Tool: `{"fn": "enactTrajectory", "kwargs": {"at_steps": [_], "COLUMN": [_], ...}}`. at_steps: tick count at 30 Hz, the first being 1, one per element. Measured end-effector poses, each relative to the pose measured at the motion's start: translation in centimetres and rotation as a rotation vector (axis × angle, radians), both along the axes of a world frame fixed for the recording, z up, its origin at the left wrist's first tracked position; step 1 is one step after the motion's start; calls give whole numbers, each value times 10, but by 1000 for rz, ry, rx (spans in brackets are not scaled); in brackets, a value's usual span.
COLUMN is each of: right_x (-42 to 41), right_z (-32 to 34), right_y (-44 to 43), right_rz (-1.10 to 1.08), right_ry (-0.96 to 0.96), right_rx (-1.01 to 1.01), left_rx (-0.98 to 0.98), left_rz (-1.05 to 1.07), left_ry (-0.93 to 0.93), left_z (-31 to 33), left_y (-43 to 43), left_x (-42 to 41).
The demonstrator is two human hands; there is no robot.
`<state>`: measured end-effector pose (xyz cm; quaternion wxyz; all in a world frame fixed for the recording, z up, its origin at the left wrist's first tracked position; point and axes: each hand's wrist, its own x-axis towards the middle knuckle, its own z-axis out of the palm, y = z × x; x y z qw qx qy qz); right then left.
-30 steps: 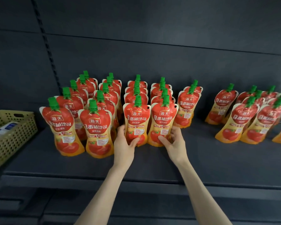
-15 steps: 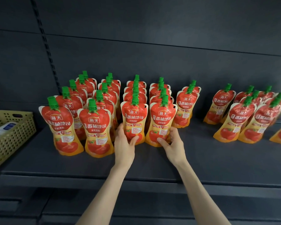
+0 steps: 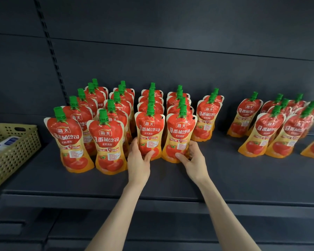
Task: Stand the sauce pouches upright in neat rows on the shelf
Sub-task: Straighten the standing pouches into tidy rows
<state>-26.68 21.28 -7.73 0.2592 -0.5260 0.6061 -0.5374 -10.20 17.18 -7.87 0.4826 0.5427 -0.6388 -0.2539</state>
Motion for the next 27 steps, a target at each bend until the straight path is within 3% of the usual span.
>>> {"fn": "enactTrajectory", "kwargs": {"at_steps": [16, 27], "right_x": [0, 2], "right_z": [2, 2], "right_y": [2, 18], "right_rz": [8, -126], "right_ry": [4, 95], "right_rx": [19, 13], "left_rx": [21, -39], "left_rz": [23, 47], "left_ry": [-38, -53], "left_z": [1, 1], "left_y": [1, 26], "left_x": [-1, -2]}}
